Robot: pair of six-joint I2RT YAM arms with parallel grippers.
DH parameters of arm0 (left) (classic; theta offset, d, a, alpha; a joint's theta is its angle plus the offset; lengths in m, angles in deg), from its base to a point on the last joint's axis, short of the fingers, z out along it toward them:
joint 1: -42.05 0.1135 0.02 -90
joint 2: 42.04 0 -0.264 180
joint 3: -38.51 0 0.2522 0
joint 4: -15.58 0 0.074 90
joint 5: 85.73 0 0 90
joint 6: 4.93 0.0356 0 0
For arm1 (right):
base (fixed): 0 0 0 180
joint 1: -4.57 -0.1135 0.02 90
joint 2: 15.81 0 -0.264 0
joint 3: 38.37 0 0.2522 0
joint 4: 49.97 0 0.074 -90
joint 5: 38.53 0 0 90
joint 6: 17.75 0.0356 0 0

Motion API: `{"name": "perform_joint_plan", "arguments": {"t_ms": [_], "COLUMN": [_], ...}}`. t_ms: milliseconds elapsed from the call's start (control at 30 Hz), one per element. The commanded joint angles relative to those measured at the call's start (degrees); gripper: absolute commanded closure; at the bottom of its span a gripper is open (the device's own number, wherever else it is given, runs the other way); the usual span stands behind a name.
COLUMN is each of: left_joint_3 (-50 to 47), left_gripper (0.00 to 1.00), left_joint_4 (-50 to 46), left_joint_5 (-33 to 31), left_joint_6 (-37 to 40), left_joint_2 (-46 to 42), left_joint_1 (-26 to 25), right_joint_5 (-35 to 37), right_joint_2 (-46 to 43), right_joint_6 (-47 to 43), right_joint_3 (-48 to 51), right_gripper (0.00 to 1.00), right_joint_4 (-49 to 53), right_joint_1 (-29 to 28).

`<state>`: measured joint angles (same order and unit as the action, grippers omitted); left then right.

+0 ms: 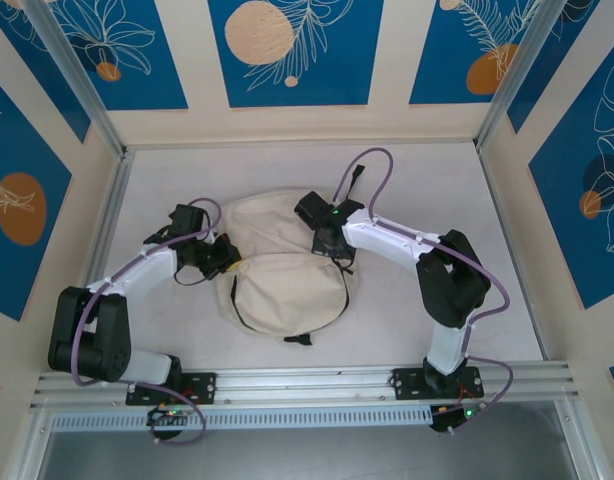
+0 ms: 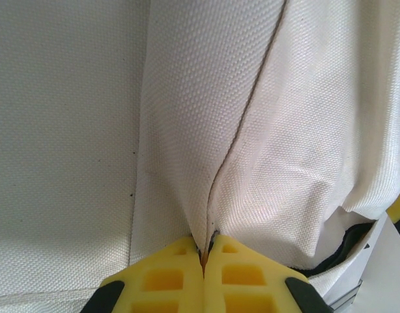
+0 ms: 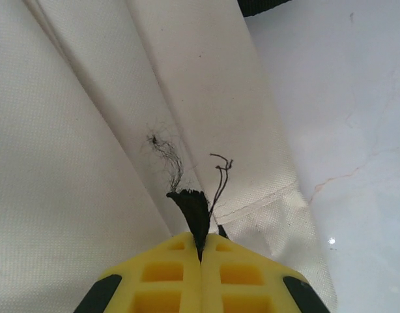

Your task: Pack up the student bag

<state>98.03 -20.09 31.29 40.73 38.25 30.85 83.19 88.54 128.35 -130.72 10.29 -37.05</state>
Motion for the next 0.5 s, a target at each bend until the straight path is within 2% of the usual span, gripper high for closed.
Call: {"name": "perform_joint_plan", "arguments": {"t_ms": [0, 167, 267, 467], "left_joint_3": [1.23, 2.97, 7.33, 15.73], "left_gripper": [1.00, 1.00, 1.00, 0.97], "left_joint_4": [-2.11, 4.04, 4.54, 1.84], "left_joint_5": [-2.46, 2.97, 6.97, 4.90], "left_joint_6": [1.87, -0.39, 1.12, 2.44], "left_joint_2": [-0.13, 3.76, 7.64, 14.67], "left_joint_1": [1.71, 0.85, -1.60, -4.18], "right_joint_5": [0.40, -3.96, -6.21, -8.66], "right_joint_2": [-1.05, 0.32, 3.07, 7.33], "right_joint_6": [-1.17, -7.10, -10.28, -13.89], "right_joint_3": [1.65, 0.20, -2.54, -8.34], "right_gripper": [1.00, 1.00, 1.00, 1.00], "right_joint_4": [0.62, -4.92, -6.97, -8.66], "right_joint_1": [2.63, 6.93, 10.42, 15.58]}}
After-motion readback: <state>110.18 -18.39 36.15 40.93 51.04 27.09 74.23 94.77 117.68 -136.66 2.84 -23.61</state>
